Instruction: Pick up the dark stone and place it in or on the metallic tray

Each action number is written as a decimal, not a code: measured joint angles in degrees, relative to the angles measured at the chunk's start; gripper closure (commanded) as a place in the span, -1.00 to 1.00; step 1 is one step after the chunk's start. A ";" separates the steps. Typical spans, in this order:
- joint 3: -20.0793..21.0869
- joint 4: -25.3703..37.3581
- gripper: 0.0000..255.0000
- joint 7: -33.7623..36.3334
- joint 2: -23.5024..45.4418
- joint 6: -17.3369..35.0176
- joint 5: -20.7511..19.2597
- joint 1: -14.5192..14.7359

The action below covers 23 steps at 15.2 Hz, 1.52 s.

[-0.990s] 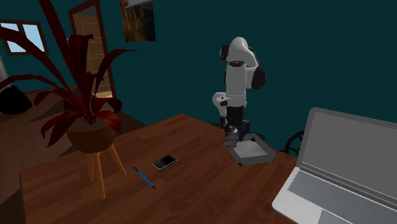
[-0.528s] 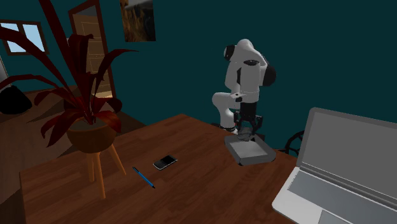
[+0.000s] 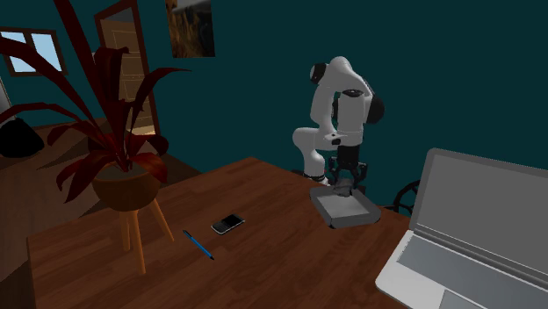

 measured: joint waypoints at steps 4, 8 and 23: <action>0.75 -2.33 1.00 -0.13 1.18 3.49 0.43 0.08; 1.44 -4.02 1.00 -0.26 2.82 6.77 0.63 -0.06; 1.03 -2.87 -1.00 -0.14 1.81 4.77 0.50 0.02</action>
